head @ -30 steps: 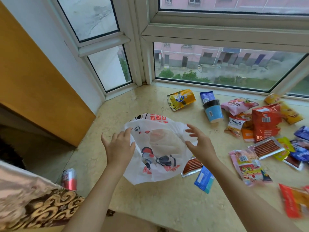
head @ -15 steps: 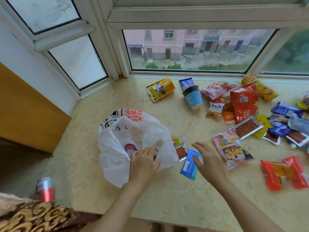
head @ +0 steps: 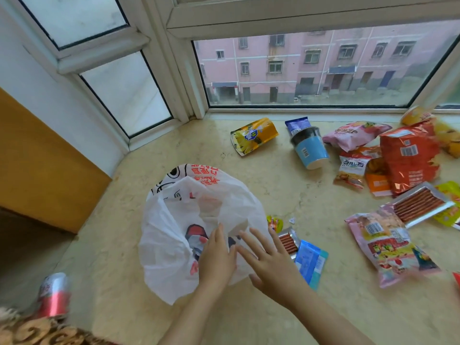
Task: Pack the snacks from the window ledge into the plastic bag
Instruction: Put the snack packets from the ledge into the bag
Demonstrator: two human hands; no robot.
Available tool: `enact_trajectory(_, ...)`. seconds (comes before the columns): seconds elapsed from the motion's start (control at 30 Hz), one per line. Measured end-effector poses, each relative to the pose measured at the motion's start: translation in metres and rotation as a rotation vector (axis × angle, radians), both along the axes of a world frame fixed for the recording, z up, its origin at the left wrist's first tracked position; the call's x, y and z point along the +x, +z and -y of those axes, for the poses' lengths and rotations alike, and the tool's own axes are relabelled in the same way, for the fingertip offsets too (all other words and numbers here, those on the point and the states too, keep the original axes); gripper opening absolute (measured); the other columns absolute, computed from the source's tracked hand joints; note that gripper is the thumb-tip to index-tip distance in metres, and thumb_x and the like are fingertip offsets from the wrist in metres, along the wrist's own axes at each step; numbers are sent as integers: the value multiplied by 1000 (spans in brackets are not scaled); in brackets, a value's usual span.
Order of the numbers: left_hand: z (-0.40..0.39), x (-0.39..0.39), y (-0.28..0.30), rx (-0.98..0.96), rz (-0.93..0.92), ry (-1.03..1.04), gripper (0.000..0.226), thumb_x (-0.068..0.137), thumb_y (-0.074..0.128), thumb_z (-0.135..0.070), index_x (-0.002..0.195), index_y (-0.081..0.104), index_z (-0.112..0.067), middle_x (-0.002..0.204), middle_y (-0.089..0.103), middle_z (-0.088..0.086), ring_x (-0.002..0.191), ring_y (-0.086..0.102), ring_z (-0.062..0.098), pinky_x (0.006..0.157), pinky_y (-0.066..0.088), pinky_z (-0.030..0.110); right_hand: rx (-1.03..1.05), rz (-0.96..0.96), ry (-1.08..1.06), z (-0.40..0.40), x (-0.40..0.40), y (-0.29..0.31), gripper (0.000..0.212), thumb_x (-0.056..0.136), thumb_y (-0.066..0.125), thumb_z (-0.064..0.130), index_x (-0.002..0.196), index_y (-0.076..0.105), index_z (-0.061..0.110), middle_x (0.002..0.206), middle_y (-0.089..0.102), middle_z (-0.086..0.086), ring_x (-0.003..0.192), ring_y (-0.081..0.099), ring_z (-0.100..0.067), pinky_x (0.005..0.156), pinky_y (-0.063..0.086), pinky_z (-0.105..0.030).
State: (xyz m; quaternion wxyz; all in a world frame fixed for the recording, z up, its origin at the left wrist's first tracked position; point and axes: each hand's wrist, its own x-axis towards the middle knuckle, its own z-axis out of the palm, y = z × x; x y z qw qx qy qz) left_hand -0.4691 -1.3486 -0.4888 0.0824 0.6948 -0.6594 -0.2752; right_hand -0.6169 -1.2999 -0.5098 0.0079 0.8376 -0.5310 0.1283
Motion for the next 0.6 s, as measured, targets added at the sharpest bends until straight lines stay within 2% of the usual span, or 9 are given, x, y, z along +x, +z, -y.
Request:
enact_trajectory(0.1, 14, -6, -11, 50, -93, 138, 56, 98, 46, -30, 148, 22, -23, 142, 45, 0, 118, 51, 20, 66, 42, 16, 4, -122, -17, 17, 14, -20, 88, 49, 82, 32, 130, 53, 17, 142, 49, -5, 136, 38, -28, 107, 21, -59)
enact_trajectory(0.17, 33, -7, -12, 152, -399, 315, 49, 95, 55, -29, 140, 36, -22, 124, 60, -1, 98, 60, 14, 60, 44, 18, -36, -148, -71, 28, 13, -33, 96, 49, 83, 28, 136, 45, 15, 143, 49, -8, 136, 34, -29, 107, 16, -61)
enact_trajectory(0.2, 39, -8, -10, 174, -579, 366, 44, 92, 60, -26, 133, 46, -20, 114, 65, -3, 92, 63, 12, 62, 49, 20, -55, -142, -98, 32, 9, -38, 98, 49, 84, 27, 137, 42, 14, 143, 49, -9, 135, 32, -29, 107, 15, -62)
enact_trajectory(0.27, 47, -10, 3, 111, -735, 349, 30, 88, 66, -16, 117, 61, -18, 101, 71, -4, 87, 67, 11, 65, 53, 20, -71, -100, -154, 38, -1, -41, 103, 46, 88, 28, 136, 41, 13, 141, 51, -10, 133, 33, -30, 105, 18, -63)
enact_trajectory(0.33, 54, -11, 17, 66, -847, 244, 21, 87, 67, -13, 108, 68, -13, 96, 73, -1, 89, 69, 15, 71, 55, 22, -79, -20, -229, 45, -12, -36, 99, 43, 90, 22, 132, 45, 14, 138, 53, -11, 129, 37, -31, 101, 31, -63)
enact_trajectory(0.4, 60, -11, 31, 44, -930, 52, 21, 87, 67, -25, 105, 70, -15, 100, 73, 1, 98, 67, 22, 85, 54, 36, -109, 120, -299, 52, -22, -26, 82, 48, 87, 9, 124, 54, 13, 132, 57, -12, 121, 47, -32, 89, 49, -56)
enact_trajectory(0.5, 77, -7, 36, -361, -646, -237, 33, 83, 58, -45, 106, 70, -24, 111, 67, -11, 110, 57, 7, 98, 43, 29, -188, 323, -349, 60, -39, -6, 53, 59, 80, -5, 108, 66, 9, 118, 64, -11, 104, 61, -30, 60, 58, -38)
enact_trajectory(0.57, 98, -3, 35, -715, -345, -322, 41, 81, 57, -41, 116, 62, -21, 121, 59, -7, 116, 48, 7, 101, 37, 29, -197, 429, -335, 62, -52, 6, 46, 65, 78, -8, 106, 68, 9, 118, 64, -9, 104, 62, -27, 62, 58, -33)
enact_trajectory(0.6, 112, -1, 32, -780, -202, -359, 52, 78, 61, -42, 125, 54, -20, 130, 53, -4, 121, 42, 11, 104, 33, 31, -200, 489, -324, 63, -59, 9, 45, 67, 76, -10, 107, 68, 9, 118, 63, -9, 104, 62, -26, 69, 58, -32)
